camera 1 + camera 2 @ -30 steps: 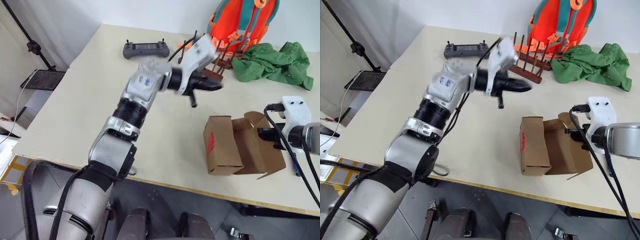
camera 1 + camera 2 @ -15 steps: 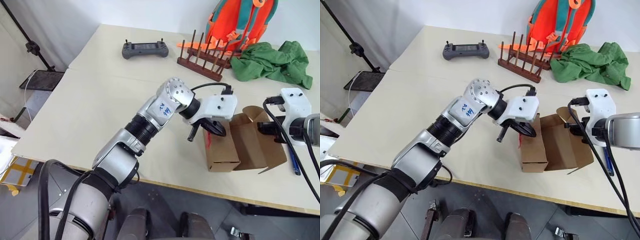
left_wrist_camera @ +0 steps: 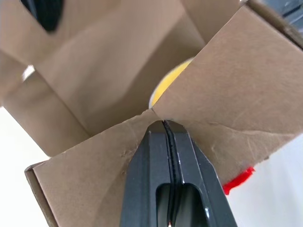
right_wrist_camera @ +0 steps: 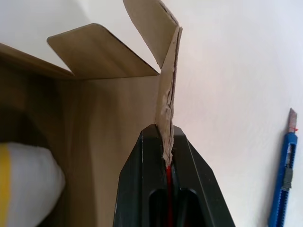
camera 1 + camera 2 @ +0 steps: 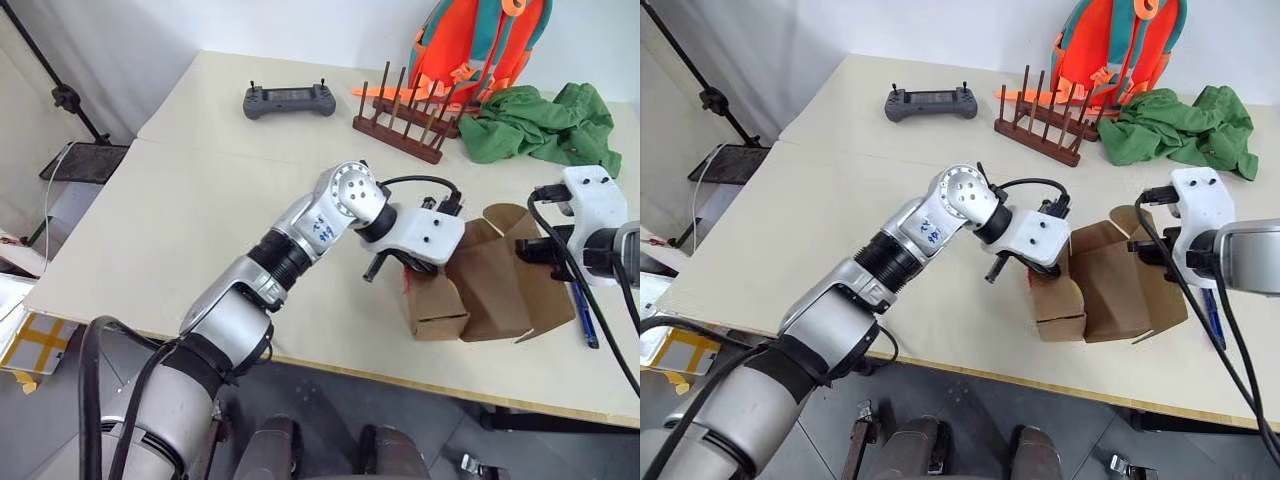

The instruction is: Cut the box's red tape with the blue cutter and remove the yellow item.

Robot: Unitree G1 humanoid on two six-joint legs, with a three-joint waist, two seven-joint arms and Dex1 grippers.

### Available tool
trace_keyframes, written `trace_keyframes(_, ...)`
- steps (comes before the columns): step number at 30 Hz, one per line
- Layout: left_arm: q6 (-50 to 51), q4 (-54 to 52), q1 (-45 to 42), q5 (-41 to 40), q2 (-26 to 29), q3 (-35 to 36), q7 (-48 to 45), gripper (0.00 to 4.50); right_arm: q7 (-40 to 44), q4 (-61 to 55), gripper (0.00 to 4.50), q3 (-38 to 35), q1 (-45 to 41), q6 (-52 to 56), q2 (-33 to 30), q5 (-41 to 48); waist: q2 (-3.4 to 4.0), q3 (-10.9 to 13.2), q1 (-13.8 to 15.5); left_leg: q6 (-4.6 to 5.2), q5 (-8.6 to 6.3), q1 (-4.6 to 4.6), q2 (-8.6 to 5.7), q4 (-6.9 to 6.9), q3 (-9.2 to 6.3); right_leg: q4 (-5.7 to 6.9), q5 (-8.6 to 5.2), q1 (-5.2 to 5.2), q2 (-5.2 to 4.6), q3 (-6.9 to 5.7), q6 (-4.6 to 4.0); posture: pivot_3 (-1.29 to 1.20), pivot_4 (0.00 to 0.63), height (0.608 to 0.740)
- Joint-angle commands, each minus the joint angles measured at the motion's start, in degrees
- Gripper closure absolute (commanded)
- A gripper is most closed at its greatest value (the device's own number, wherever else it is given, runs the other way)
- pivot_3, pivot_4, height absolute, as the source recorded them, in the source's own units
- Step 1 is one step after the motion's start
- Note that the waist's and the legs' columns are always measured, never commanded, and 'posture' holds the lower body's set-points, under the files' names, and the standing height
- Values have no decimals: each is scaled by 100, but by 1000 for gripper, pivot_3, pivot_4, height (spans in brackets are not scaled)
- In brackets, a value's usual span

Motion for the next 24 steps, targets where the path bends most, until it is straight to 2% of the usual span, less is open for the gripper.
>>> trace_keyframes(1,245,-6,294,457,242,-253,48,4500,67,5,4492,-406,-13,-34,-212,14,0,0,9,1,0,3,0,4,-1,1,1,4,0,0,-2,0,150,740)
trace_keyframes(7,599,-271,515,458,279,-196,268,4500,43,119,4492,-886,645,-219,78,14,-1,-1,55,9,5,3,-3,34,-5,8,14,19,-4,0,2,0,150,740)
trace_keyframes(13,1008,-523,873,539,166,-87,579,4500,-250,149,4492,-1487,1633,-684,1023,14,-3,1,63,14,7,-19,-3,47,-4,17,22,-1,-4,0,7,0,150,740)
trace_keyframes(21,1139,-297,920,569,-159,33,1045,4500,-436,16,4492,-1217,1864,-1033,1703,11,1,-1,40,14,8,-16,-4,46,1,21,22,-5,-5,4,7,0,150,740)
trace_keyframes(24,1164,-198,874,553,-208,65,1105,4500,-111,-25,4492,-1122,1937,-1012,1835,-647,1,-1,26,14,8,-16,-4,46,1,21,22,-4,-5,4,7,0,150,740)
